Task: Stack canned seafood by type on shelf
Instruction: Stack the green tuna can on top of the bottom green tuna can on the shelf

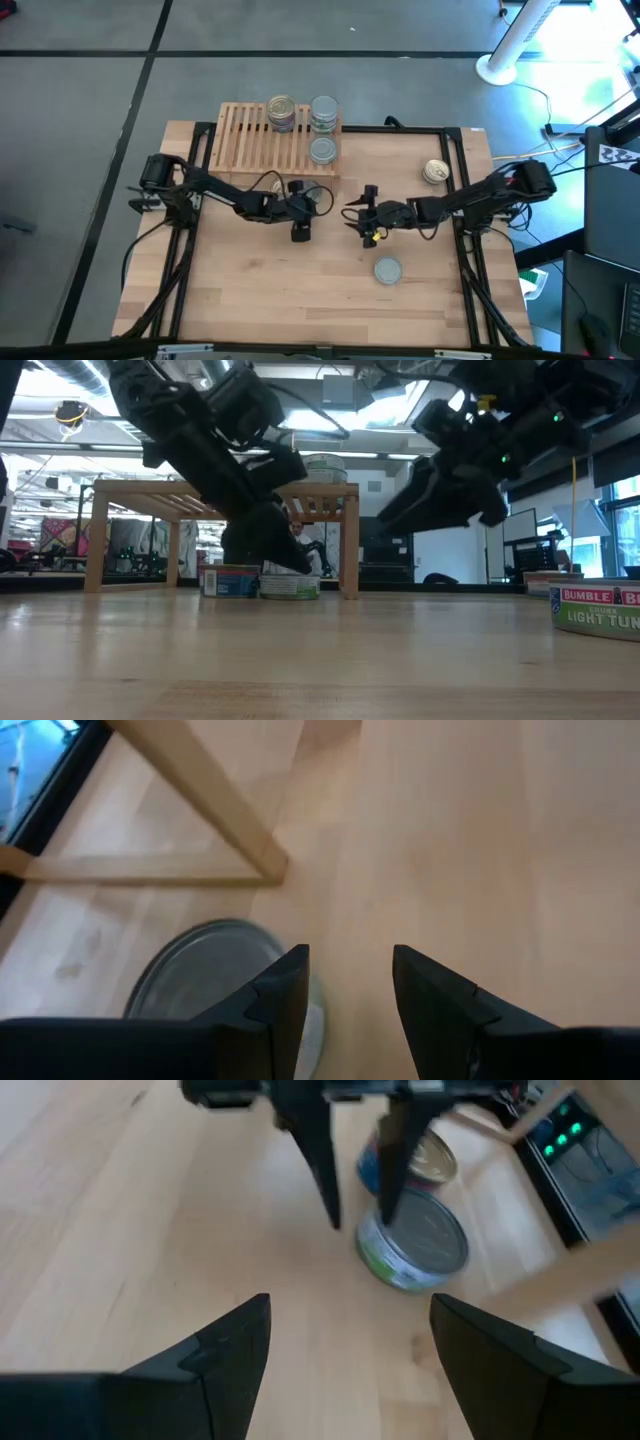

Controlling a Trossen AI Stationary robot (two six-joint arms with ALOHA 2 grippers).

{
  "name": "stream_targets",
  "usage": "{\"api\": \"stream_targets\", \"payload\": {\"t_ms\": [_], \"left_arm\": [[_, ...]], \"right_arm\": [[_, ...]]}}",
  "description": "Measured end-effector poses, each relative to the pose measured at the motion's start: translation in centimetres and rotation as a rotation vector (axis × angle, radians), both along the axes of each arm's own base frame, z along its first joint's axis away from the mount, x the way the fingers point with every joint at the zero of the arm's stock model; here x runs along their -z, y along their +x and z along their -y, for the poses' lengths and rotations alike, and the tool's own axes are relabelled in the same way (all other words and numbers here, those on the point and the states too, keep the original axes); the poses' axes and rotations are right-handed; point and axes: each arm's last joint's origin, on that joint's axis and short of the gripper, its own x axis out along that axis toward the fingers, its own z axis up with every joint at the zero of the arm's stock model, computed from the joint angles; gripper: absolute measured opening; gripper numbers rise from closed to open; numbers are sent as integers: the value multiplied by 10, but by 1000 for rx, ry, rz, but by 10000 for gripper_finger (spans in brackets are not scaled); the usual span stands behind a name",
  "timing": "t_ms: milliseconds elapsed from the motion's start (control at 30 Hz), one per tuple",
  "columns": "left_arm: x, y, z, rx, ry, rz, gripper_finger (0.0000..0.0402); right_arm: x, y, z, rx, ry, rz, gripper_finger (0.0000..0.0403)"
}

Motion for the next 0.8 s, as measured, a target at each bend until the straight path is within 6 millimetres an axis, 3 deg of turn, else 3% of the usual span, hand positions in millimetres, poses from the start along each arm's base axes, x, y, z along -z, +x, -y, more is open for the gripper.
{"api": "stream_targets", "payload": {"t_ms": [400, 800], "left_arm": [[11, -2, -4, -58, 56, -57, 143], [14, -4, -3, -62, 70, -96, 143]], "right_arm": [[31, 18, -3, -18, 6, 35, 273], [35, 21, -3, -25, 14, 53, 273]]}}
